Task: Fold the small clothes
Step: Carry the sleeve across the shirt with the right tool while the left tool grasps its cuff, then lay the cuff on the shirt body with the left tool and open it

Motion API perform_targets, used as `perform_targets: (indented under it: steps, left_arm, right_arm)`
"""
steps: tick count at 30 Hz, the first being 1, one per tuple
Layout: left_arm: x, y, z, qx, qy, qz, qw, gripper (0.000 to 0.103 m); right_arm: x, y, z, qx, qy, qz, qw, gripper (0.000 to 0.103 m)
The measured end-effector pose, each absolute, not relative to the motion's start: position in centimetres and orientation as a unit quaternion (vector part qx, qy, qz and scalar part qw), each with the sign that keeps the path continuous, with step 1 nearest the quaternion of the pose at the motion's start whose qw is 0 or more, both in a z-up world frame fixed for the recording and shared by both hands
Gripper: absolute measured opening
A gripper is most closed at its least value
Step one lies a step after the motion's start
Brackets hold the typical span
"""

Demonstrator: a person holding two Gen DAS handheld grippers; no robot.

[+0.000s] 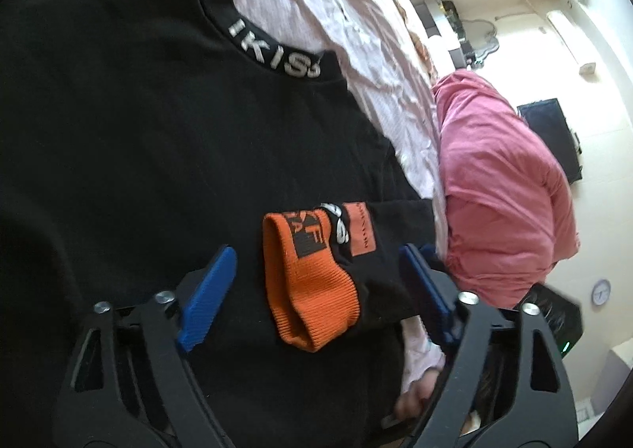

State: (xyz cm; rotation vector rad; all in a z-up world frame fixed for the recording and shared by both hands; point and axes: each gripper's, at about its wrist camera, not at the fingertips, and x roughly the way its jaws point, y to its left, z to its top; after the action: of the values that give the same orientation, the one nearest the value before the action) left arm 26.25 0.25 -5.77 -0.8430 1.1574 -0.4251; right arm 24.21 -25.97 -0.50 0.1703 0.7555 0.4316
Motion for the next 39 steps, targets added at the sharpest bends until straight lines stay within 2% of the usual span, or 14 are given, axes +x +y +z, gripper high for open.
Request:
perform_targets:
  steps: [3,6,8,9,10,13,20,30,39]
  left_arm:
    - [26.2,-1.0,-6.4,-0.371,0.533,-0.198,0.734,0.058]
    - [26.3,-1.9,-6.6,-0.353,0.533,-0.192,0.744,0.057]
    - [26.4,-2.3,-6.4,-0.34,0.532,-0.188,0.752,0.043]
    - [26.4,-2.5,-6.4,-0.331,0.534,-0.186,0.755,0.028]
    - [26.4,-2.6,-6.5,-0.327,0.536,-0.183,0.757,0.018]
    - [26.4,-2.6,-6.4,-0.313,0.534,-0.182,0.764,0.008]
    - [25.8,-1.5,-2.7,-0.281,0.489,-0.194,0.803,0.006]
    - [23.8,4.0,3.8,-0.263,0.419,-0.176,0.851,0.005]
    - [22.8,6.4,4.2,-0.269,0.414,-0.147,0.857,0.005]
  right_arm:
    - [25.2,-28.8,-0.4,0.117,0.374,0.161,0.906,0.049]
    - [25.9,-31.9,-0.3,0.16,0.378,0.128,0.903,0.049]
    - [26.2,-33.2,-0.2,0.172,0.379,0.112,0.902,0.049]
    - [26.3,-33.8,-0.2,0.179,0.378,0.106,0.902,0.049]
    - [26.4,-34.5,-0.1,0.189,0.378,0.101,0.901,0.05]
    - [26.5,-36.0,-0.1,0.207,0.38,0.084,0.898,0.051]
    - [26.5,-37.4,0.7,0.205,0.371,0.065,0.903,0.051]
    - [26.6,-36.6,0.8,0.178,0.373,0.057,0.909,0.052]
    - [26.7,-36.2,0.5,0.164,0.375,0.057,0.911,0.053]
